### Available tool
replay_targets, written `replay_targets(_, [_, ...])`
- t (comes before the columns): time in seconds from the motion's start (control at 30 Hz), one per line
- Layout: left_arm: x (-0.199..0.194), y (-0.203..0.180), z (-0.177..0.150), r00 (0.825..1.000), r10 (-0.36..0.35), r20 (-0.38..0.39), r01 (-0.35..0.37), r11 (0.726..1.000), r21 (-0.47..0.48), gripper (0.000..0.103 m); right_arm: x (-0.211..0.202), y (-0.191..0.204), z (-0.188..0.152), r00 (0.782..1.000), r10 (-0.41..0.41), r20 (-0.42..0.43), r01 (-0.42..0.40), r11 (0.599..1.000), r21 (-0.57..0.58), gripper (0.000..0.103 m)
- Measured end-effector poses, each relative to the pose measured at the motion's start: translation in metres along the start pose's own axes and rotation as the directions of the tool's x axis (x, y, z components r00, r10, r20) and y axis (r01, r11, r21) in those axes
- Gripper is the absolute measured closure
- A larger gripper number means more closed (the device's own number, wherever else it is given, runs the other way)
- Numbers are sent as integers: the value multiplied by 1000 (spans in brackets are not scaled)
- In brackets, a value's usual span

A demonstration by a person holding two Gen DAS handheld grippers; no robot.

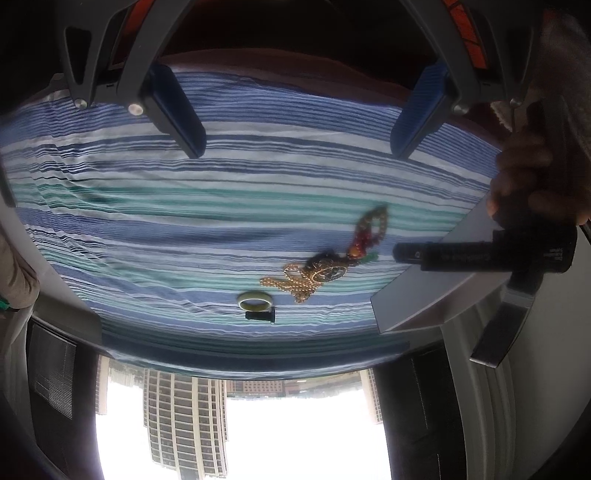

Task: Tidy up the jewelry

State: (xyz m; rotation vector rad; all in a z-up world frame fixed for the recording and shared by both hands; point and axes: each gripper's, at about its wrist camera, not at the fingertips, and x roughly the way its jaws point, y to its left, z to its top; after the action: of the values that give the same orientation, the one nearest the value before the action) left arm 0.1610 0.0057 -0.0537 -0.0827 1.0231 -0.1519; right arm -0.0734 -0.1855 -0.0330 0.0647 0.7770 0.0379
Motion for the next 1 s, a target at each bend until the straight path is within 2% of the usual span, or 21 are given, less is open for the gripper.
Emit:
replay_targets(0.07, [27,-2,14,999,38,-33,-38,999,6,7,0,-5,-2,1000,-8,-2,8,1000,9,1])
replay_targets(0.13, [51,-3,24,994,73,-82,-73,997,5,20,0,-12,-4,1000,-15,-4,15,999,29,1])
replay_targets(0.27, [82,-2,32,983,100,-154,-103,995,-15,34,0,-24,-10,1000,-20,-11,21,998,59,1])
replay_targets(0.33, [87,-1,34,979,128,-159,-132,991,-18,56,2,-27,-13,999,-25,-20,26,997,67,1])
replay_targets(0.37, [86,0,34,979,131,-155,-136,991,-20,60,3,-29,-14,999,-27,-26,28,997,70,1])
replay_targets(0.43, [82,3,35,985,92,-148,-98,995,-30,83,5,-32,-18,999,-26,-38,29,997,75,1])
replay_targets(0.47, [79,3,35,986,85,-143,-90,996,-29,91,6,-32,-19,999,-25,-43,28,997,77,1])
replay_targets(0.5, [76,5,36,987,70,-147,-76,997,-33,95,8,-32,-20,999,-24,-47,27,996,80,1])
replay_targets(0.73, [30,35,41,994,-74,-85,62,988,-138,95,5,-32,-16,999,-19,-35,22,996,84,1])
replay_targets(0.87, [4,58,31,992,-112,-53,101,977,-190,95,4,-34,-10,1000,-15,-22,17,997,76,1])
replay_targets(1.0, [-20,82,15,994,-108,-17,101,966,-237,95,10,-30,14,1000,-6,-15,5,1000,-20,1])
